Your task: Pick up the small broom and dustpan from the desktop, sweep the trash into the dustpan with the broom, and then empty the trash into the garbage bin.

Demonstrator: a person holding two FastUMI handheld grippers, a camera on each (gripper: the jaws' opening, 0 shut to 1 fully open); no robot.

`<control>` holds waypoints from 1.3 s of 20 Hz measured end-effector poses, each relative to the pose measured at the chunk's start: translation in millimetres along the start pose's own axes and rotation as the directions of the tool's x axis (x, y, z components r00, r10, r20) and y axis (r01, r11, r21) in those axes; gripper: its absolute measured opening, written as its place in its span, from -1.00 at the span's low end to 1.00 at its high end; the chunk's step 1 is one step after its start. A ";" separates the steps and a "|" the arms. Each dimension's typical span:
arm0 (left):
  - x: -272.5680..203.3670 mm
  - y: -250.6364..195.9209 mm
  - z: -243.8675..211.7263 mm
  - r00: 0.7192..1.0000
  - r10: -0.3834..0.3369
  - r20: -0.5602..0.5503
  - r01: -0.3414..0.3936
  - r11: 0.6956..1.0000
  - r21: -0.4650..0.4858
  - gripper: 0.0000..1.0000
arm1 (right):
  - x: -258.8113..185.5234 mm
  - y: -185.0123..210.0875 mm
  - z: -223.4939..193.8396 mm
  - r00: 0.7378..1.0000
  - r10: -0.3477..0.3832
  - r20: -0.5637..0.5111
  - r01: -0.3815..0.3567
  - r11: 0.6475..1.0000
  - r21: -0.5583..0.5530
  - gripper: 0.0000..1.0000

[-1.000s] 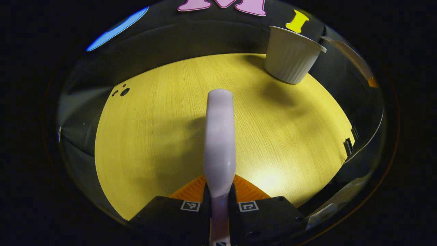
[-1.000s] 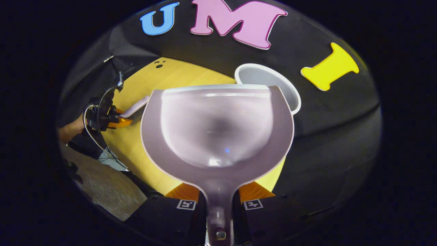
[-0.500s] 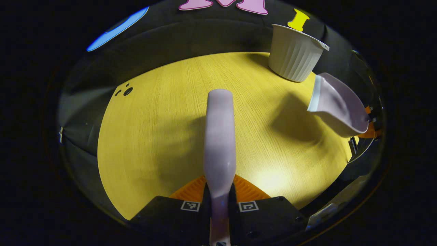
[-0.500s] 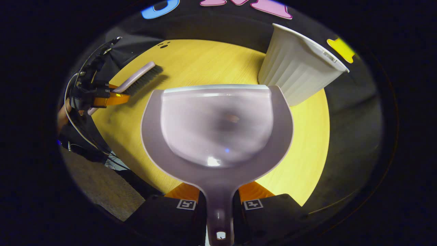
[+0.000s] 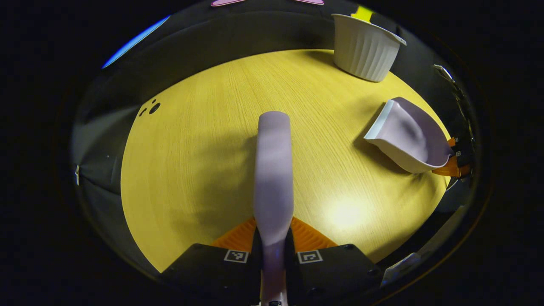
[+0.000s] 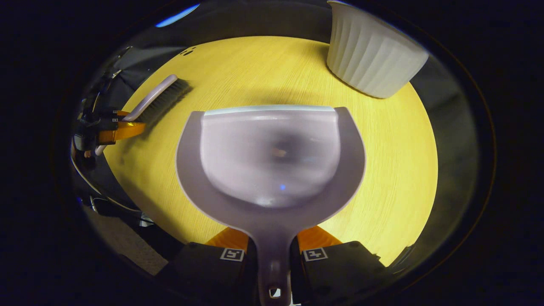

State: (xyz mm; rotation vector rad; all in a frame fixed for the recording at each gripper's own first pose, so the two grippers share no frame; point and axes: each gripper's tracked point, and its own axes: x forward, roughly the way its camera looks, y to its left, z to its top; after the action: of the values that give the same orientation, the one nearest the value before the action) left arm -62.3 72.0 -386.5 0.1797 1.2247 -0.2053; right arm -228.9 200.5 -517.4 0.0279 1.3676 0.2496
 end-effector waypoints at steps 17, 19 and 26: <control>-29.0 7.9 -0.2 0.997 0.071 0.037 -0.074 0.995 0.062 -0.37 | -41.5 4.9 4.5 0.998 0.043 0.038 -0.044 0.998 0.033 -0.18; -40.2 7.2 1.5 0.996 0.075 0.052 -0.078 0.995 0.065 -0.38 | -59.7 3.0 5.5 0.997 0.047 0.066 -0.049 0.998 0.029 -0.18; -92.5 9.5 38.6 0.978 0.096 0.187 -0.108 0.993 0.053 -0.38 | -125.1 5.3 50.5 0.962 0.053 0.267 -0.063 0.998 0.031 -0.27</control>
State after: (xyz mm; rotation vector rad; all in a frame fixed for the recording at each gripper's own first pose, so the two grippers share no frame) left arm -54.8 77.2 -286.3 0.2720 1.0223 -0.1672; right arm -203.2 187.9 -385.4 0.1301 1.1045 0.2588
